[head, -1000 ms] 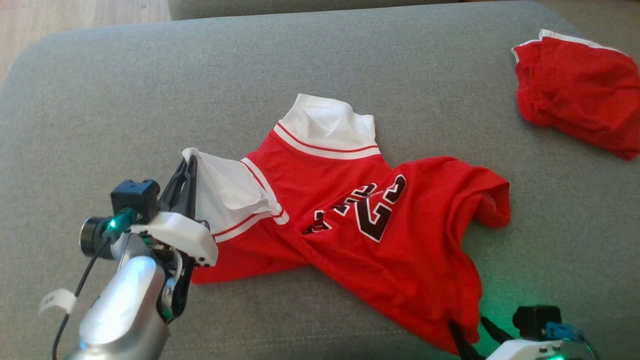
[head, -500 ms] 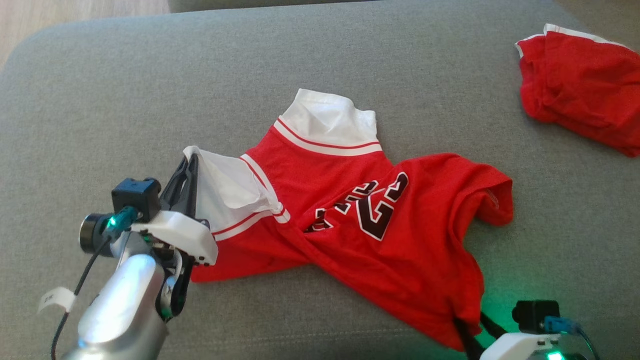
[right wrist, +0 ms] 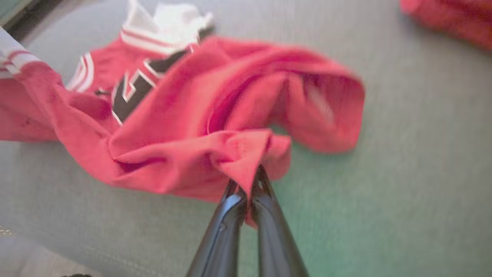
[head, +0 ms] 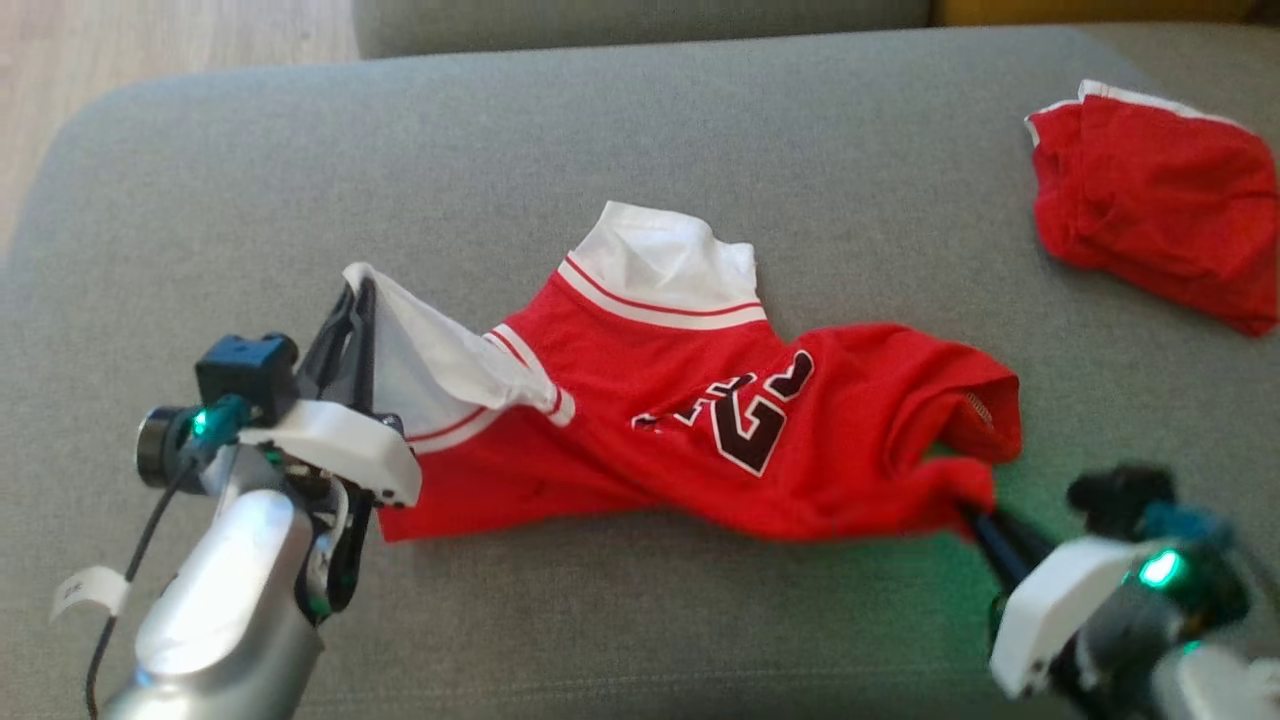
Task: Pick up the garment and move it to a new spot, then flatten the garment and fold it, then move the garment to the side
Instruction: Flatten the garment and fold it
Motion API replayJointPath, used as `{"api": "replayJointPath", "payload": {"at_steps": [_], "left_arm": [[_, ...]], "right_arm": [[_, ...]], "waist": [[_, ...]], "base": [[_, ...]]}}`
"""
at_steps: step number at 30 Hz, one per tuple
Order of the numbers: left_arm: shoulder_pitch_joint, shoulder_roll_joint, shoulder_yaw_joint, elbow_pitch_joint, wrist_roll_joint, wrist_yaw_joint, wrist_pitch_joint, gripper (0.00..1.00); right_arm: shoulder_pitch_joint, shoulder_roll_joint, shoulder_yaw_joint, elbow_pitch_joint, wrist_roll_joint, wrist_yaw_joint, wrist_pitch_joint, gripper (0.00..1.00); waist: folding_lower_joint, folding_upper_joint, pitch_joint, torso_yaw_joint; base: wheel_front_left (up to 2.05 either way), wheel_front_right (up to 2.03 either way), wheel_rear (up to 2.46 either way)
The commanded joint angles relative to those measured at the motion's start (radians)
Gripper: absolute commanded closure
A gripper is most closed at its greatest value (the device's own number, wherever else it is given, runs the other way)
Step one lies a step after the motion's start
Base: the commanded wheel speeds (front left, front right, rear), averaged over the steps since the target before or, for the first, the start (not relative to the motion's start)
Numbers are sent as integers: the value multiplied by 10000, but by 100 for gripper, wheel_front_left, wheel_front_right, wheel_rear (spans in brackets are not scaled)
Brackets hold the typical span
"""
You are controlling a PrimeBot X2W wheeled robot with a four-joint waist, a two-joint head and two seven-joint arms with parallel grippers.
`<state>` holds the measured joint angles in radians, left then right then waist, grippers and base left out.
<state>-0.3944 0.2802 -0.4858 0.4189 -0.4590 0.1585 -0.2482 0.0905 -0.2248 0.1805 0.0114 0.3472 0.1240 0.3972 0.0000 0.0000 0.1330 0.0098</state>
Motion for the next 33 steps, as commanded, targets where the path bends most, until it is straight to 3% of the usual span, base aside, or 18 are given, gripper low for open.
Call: {"api": "replayJointPath", "payload": {"at_steps": [1,8,14,26,33], "left_arm": [[-441,402,569,-468,10,93,-108,100],[-495,520,819,-1189,135,181,-126,100],[-734,748,1039,-2216,373,195,-132,100],[-1290,1460,1624,-4590,823,503,-40,100],[-1110,2027,2057,-6109,884,853,485,100]], "right_arm": [[-549,-622,158,-871,322,67,202,100],[-1554,-1857,82,-1926,1374,67,938,100],[-2960,-2589,-70,-2112,2085,67,1008,100],[-5625,-3303,165,-1750,2627,67,1308,100],[-5673,-3635,-611,-2416,3427,67,2842,100]], "waist": [[0,0,-259,48],[0,0,-735,199],[0,0,-1184,333],[0,0,-1941,538],[0,0,-2176,645]], "base": [[0,0,0],[0,0,0],[0,0,0],[0,0,0],[0,0,0]]}}
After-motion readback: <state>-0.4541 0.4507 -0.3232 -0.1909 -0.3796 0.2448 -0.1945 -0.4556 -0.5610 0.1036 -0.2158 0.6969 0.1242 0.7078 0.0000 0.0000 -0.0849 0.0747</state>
